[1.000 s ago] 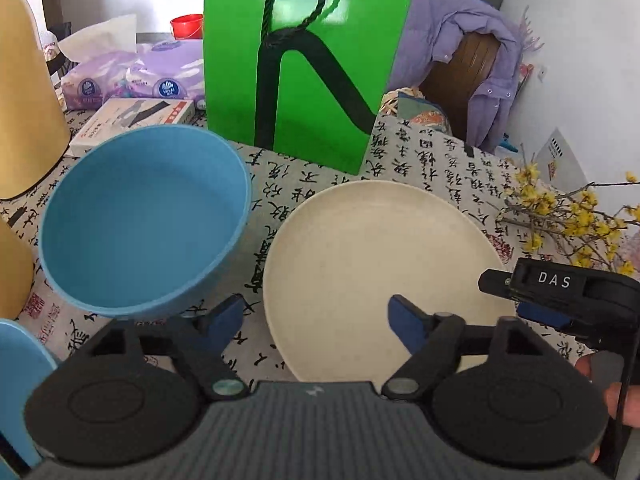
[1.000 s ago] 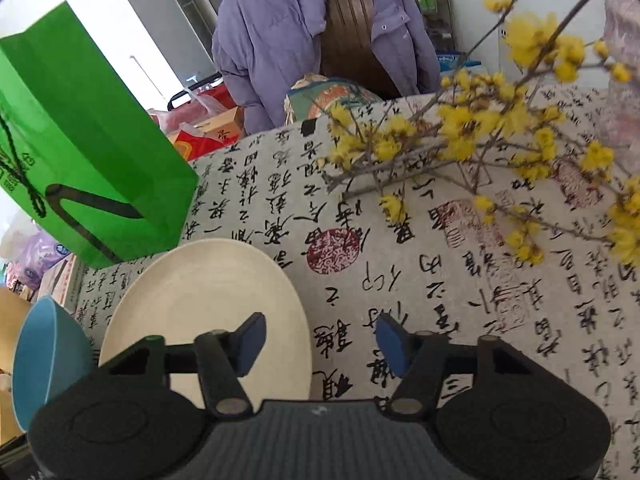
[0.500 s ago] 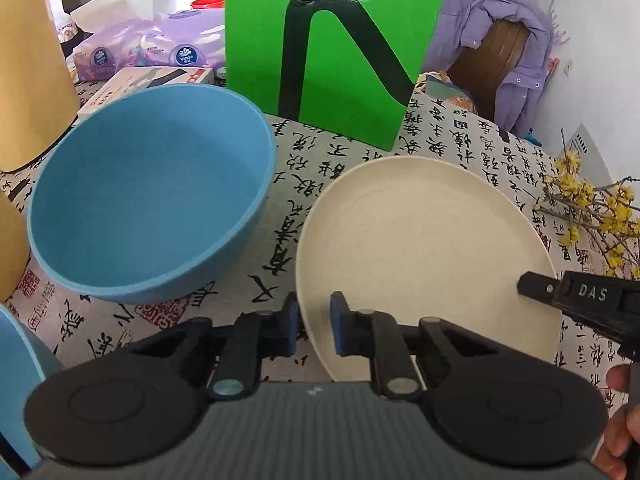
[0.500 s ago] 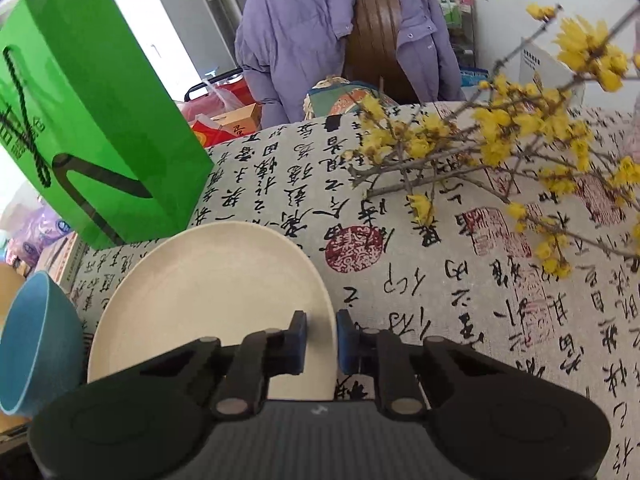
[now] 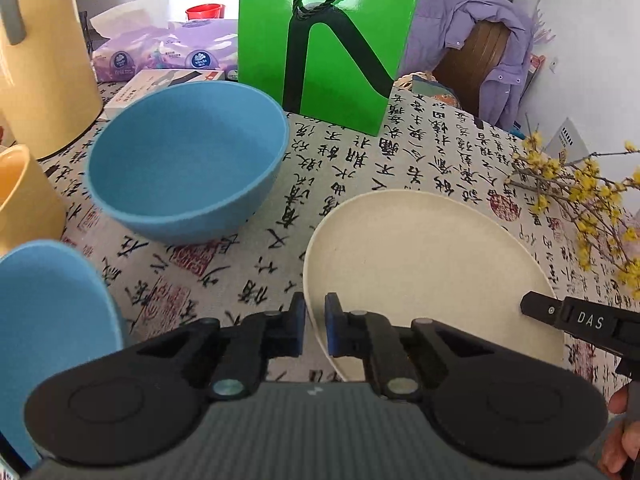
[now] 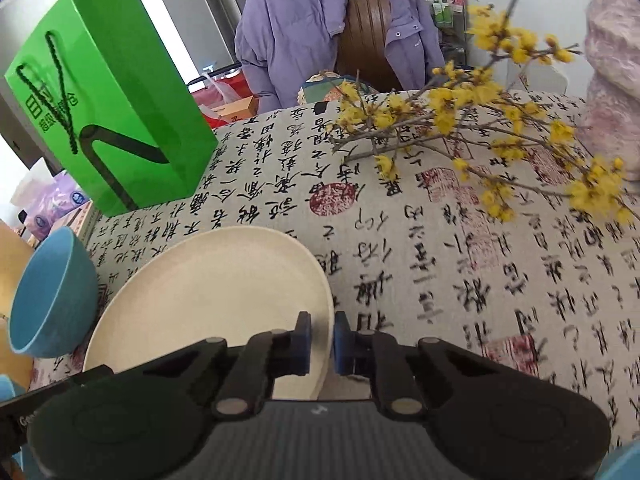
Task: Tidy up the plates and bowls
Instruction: 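Lift both held plates and carry them over the plate stack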
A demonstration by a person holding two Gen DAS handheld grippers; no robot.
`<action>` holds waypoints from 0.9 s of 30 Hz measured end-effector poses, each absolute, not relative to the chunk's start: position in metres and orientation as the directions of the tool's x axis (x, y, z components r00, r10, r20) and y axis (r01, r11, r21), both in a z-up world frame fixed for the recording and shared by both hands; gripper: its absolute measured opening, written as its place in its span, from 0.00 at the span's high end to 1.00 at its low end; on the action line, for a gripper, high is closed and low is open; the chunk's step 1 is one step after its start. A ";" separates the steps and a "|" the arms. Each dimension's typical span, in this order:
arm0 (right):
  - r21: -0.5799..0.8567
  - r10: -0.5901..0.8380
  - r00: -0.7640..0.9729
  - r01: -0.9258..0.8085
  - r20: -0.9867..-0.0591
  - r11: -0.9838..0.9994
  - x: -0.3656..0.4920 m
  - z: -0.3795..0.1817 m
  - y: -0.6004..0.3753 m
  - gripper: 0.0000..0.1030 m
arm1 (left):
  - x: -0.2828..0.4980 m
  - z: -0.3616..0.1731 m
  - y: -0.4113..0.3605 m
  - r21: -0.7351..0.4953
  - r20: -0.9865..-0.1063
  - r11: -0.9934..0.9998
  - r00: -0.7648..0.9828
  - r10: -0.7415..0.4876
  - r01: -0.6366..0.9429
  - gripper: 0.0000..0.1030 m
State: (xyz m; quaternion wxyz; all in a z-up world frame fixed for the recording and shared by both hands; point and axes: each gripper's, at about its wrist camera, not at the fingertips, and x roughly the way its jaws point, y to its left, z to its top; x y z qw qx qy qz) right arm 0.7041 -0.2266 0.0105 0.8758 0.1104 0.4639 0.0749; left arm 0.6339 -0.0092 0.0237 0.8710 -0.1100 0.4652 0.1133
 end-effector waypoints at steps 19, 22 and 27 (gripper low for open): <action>0.346 0.300 0.597 -0.040 -0.744 0.937 0.557 0.042 -0.243 0.93 | 0.493 0.067 -0.016 -0.082 -0.801 0.958 0.590 0.101 -0.275 0.90; 0.336 0.299 0.611 -0.056 -0.734 0.940 0.529 0.045 -0.243 0.92 | 0.465 0.067 -0.017 -0.086 -0.802 0.960 0.591 0.091 -0.265 0.90; 0.325 0.306 0.641 -0.092 -0.704 0.941 0.481 0.048 -0.250 0.92 | 0.420 0.069 -0.019 -0.097 -0.791 0.964 0.607 0.077 -0.248 0.90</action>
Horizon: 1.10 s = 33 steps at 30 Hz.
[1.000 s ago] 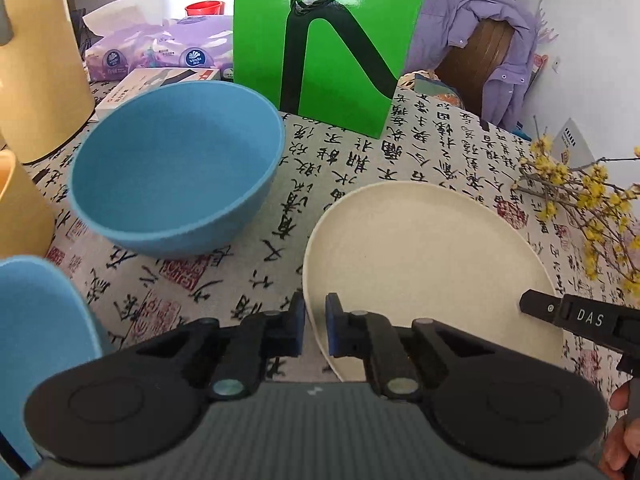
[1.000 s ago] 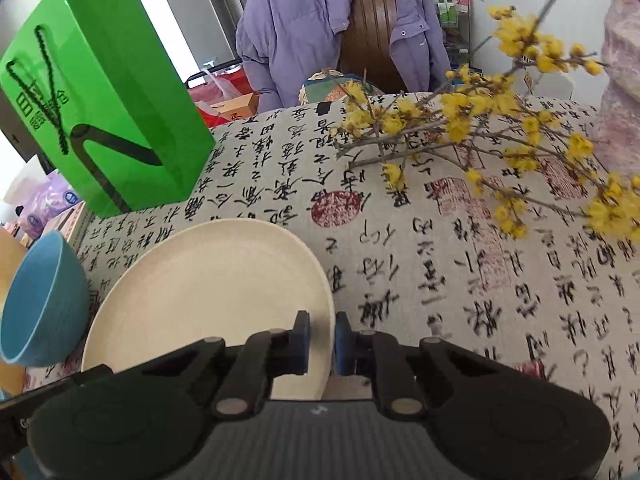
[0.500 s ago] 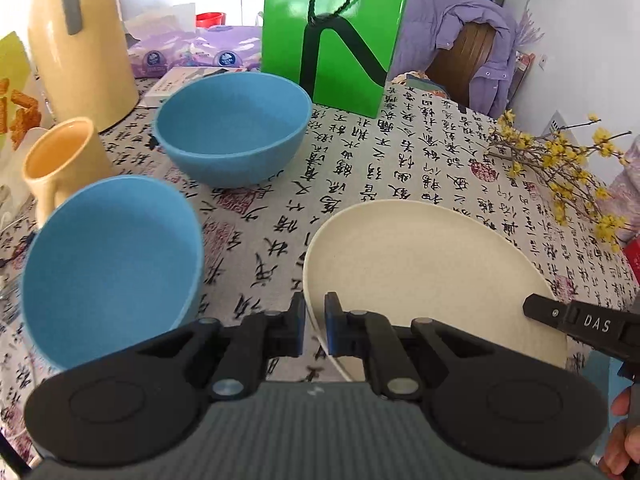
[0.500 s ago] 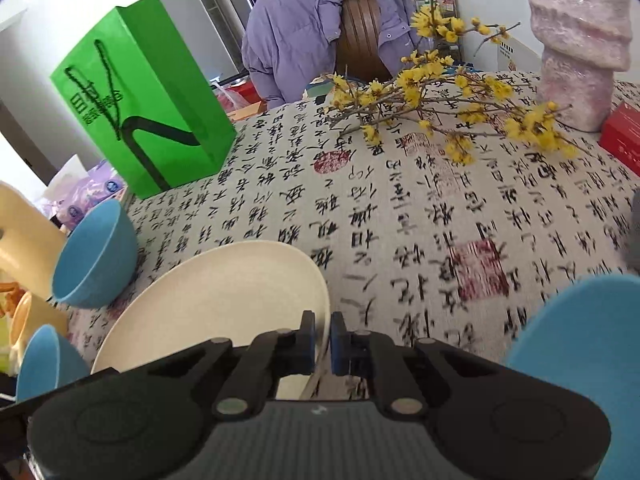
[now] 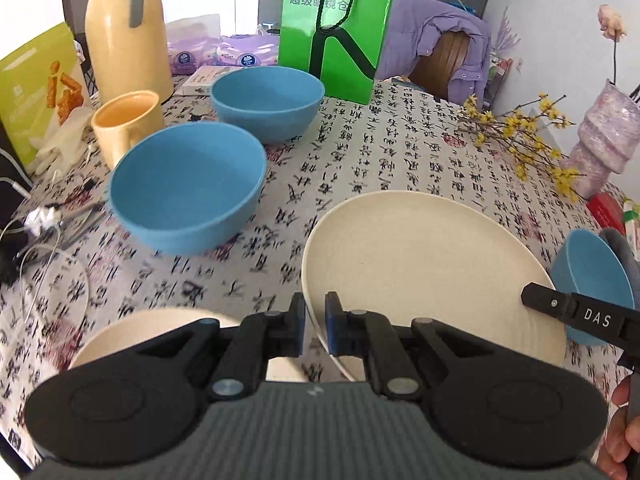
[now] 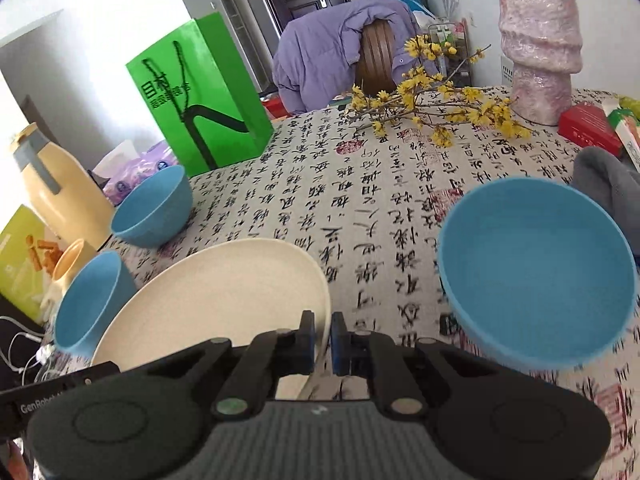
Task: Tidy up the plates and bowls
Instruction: 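Lift both held plates and carry them over the plate stack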
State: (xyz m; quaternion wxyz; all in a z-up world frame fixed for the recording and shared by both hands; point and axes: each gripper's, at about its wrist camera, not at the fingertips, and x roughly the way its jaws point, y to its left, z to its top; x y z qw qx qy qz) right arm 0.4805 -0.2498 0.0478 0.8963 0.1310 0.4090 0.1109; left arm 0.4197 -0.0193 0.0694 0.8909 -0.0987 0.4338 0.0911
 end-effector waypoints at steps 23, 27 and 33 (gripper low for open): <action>0.260 0.208 0.800 -0.067 -0.563 0.963 0.245 0.027 -0.303 0.90 | 0.231 0.045 -0.071 -0.188 -0.643 0.977 0.765 -0.041 -0.105 0.90; 0.286 0.209 0.806 -0.052 -0.554 0.957 0.227 0.020 -0.314 0.90 | 0.218 0.038 -0.073 -0.215 -0.644 0.973 0.761 -0.080 -0.079 0.90; 0.286 0.208 0.810 -0.052 -0.548 0.957 0.223 0.018 -0.316 0.90 | 0.217 0.041 -0.071 -0.208 -0.623 0.976 0.778 -0.080 -0.066 0.90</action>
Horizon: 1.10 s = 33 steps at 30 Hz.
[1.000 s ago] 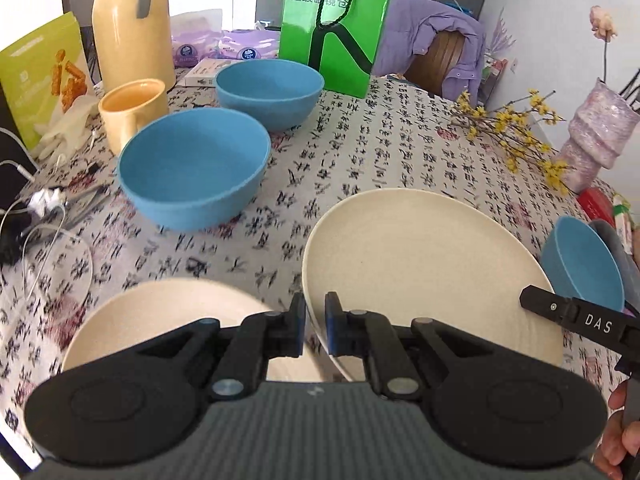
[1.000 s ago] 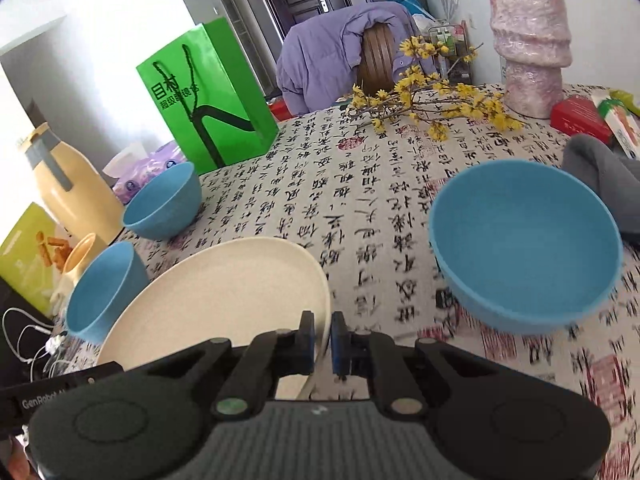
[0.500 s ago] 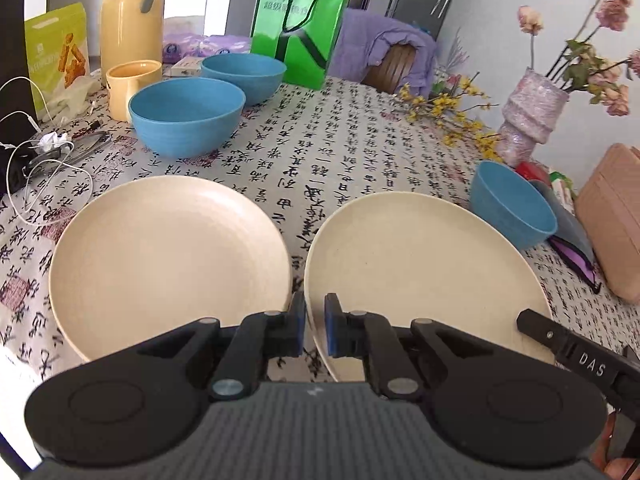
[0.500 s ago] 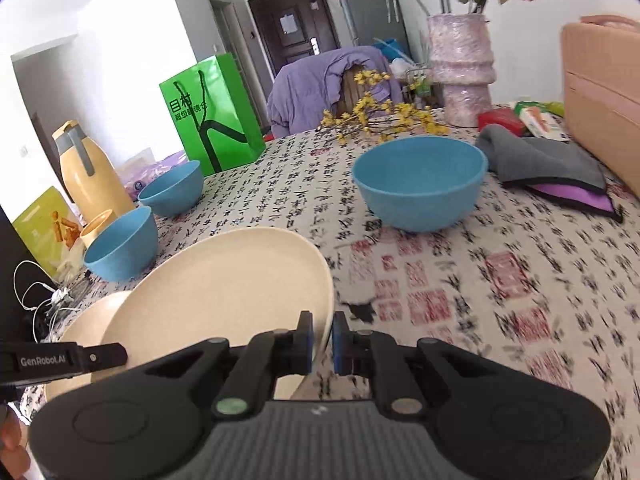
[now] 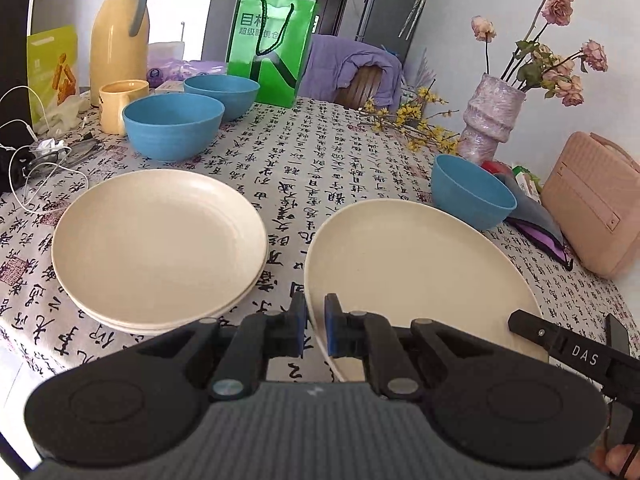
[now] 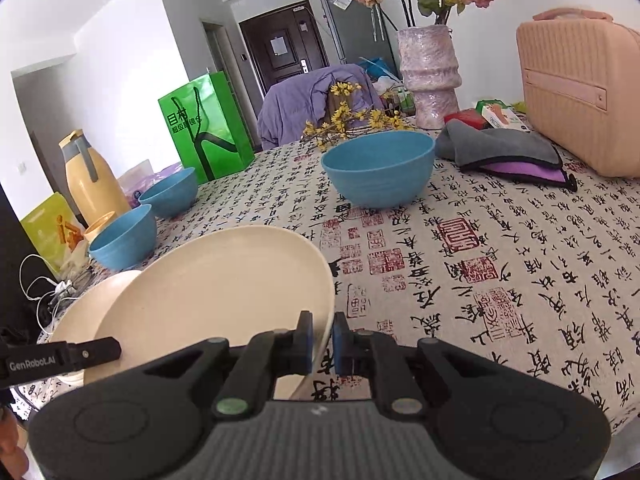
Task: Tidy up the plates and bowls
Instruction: 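Lift both held plates and carry them over the plate stack, then lower the plates onto the stack and open both tools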
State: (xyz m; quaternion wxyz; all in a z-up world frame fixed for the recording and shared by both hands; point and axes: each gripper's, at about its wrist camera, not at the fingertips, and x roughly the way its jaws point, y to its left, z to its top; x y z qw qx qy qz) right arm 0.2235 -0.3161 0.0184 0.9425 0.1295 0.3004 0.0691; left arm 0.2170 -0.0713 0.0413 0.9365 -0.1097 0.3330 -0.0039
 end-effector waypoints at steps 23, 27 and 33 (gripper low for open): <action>0.279 0.396 0.733 -0.285 -0.553 0.917 0.303 0.016 -0.153 0.90 | 0.234 0.037 0.086 -0.172 -0.611 0.958 0.788 0.078 -0.228 0.90; 0.268 0.393 0.726 -0.290 -0.564 0.919 0.310 0.012 -0.139 0.90 | 0.241 0.029 0.099 -0.177 -0.624 0.958 0.779 0.070 -0.227 0.90; 0.223 0.364 0.727 -0.288 -0.582 0.931 0.317 0.004 -0.124 0.89 | 0.252 0.016 0.111 -0.193 -0.647 0.956 0.761 0.044 -0.220 0.89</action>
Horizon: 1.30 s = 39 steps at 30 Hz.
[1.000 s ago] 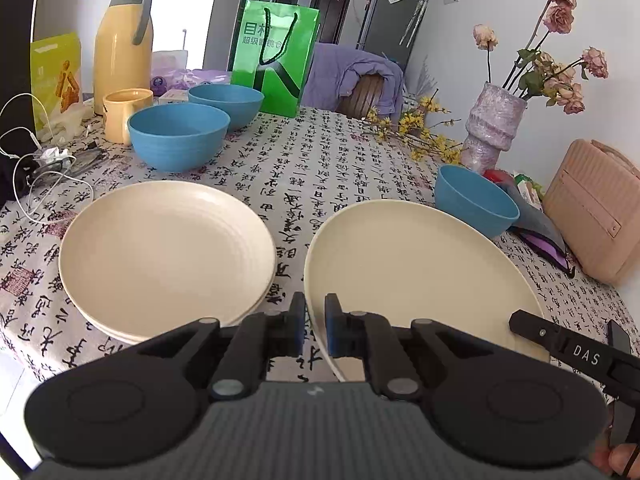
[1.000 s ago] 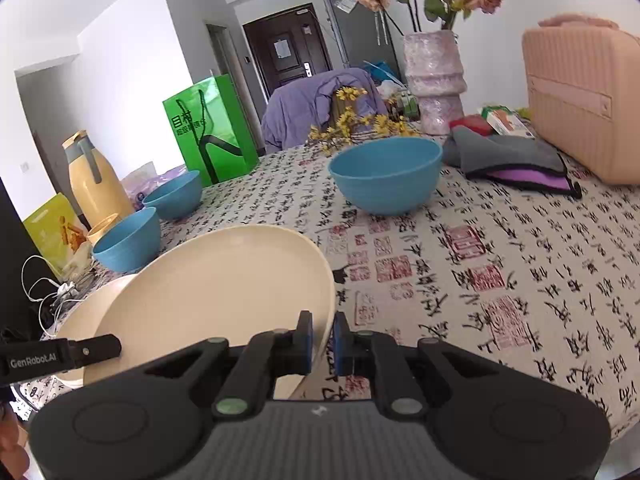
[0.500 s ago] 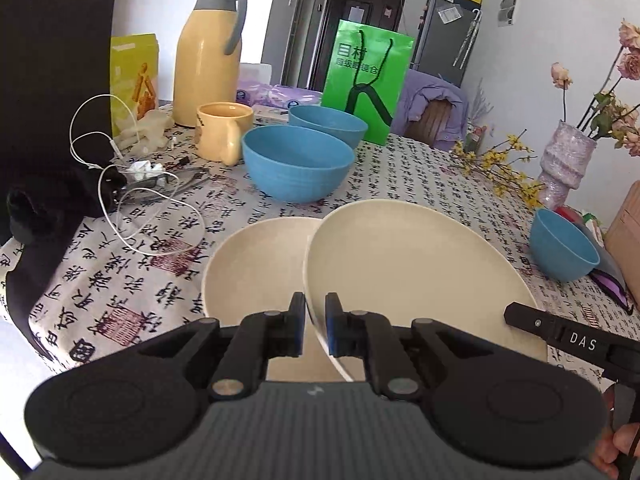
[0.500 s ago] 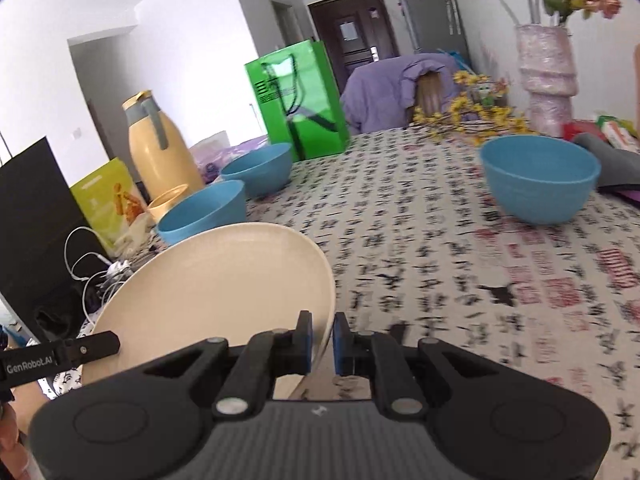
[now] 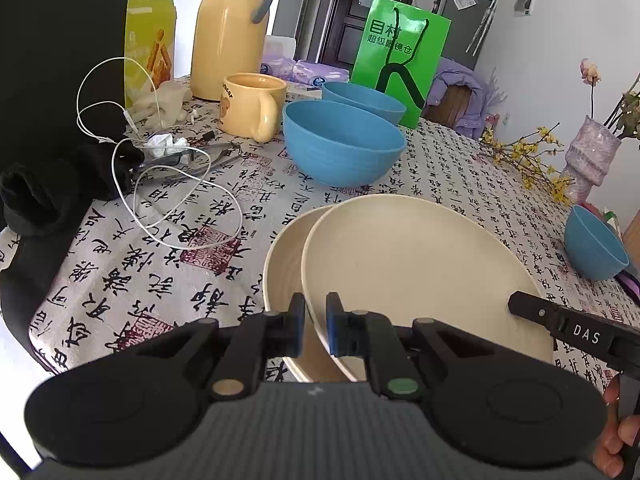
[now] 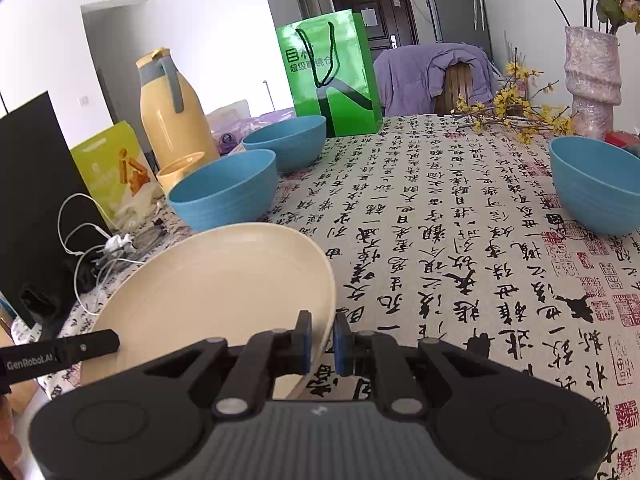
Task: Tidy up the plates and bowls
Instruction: 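Lower the plates onto the stack and open both tools, then move both tools toward the blue bowl beside the flower vase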
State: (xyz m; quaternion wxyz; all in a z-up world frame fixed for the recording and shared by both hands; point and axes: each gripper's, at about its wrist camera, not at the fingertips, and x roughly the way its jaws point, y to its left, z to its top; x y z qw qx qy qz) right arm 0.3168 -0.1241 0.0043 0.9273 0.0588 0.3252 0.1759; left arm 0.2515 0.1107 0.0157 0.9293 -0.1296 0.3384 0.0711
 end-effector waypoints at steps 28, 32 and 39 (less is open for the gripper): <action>0.070 0.311 0.787 -0.325 -0.533 0.943 0.299 0.016 -0.127 0.67 | 0.234 0.038 0.083 -0.072 -0.528 0.996 0.849 0.000 -0.044 0.38; 0.059 0.305 0.822 -0.317 -0.480 0.947 0.275 0.025 -0.150 0.54 | 0.211 0.040 0.065 -0.065 -0.472 0.996 0.878 -0.083 0.059 0.26; 0.038 0.271 0.876 -0.280 -0.400 0.959 0.210 0.024 -0.191 0.24 | 0.169 0.025 0.038 -0.048 -0.391 0.994 0.914 -0.111 0.100 0.07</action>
